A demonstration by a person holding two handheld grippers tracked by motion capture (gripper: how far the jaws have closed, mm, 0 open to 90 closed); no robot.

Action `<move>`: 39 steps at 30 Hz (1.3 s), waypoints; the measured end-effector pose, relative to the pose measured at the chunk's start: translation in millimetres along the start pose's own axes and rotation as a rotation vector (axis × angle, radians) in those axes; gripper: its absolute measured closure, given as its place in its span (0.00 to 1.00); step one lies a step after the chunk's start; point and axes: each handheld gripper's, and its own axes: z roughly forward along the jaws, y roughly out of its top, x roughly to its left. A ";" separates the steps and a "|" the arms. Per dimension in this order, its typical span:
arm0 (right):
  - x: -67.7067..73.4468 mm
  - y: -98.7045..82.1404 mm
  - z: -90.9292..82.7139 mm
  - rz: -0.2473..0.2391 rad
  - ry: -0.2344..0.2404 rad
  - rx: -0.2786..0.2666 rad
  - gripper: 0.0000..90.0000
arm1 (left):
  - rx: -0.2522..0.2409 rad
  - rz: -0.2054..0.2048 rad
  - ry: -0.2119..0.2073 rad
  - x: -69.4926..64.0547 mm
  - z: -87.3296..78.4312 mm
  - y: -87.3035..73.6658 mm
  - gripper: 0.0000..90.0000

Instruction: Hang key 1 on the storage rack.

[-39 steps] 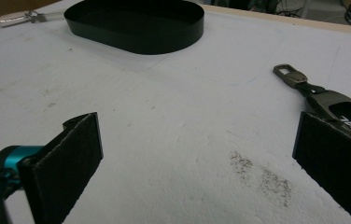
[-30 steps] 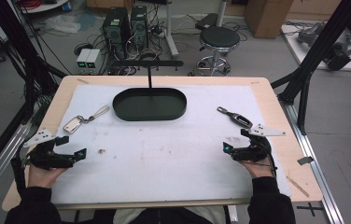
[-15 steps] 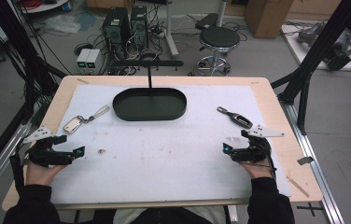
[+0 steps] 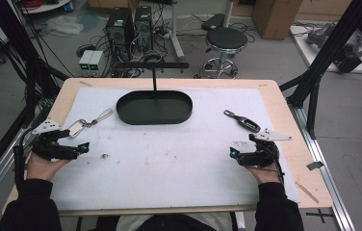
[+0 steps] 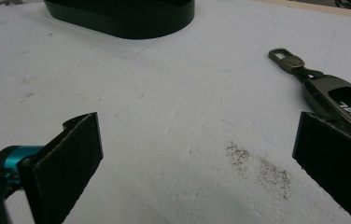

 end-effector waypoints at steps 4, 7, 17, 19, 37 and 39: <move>-0.2 0.0 0.5 0.000 -0.002 0.003 0.01 | 0.010 0.034 0.014 2.7 1.8 9.0 0.02; -0.2 -0.1 2.6 -0.012 -0.014 0.016 0.01 | 0.020 0.029 0.019 9.4 4.3 15.3 0.02; 0.3 0.0 3.1 -0.020 -0.026 0.030 0.01 | 0.127 0.090 0.024 19.5 25.1 45.1 0.02; 1.0 0.1 3.3 -0.025 -0.031 0.035 0.01 | 0.141 0.098 0.015 20.0 31.2 48.2 0.02; 0.9 0.6 1.3 -0.023 -0.030 0.024 0.01 | 0.166 0.125 -0.003 30.7 59.9 80.6 0.02; 0.9 0.7 1.4 -0.030 -0.028 0.024 0.01 | 0.168 0.142 -0.004 29.4 60.5 87.5 0.02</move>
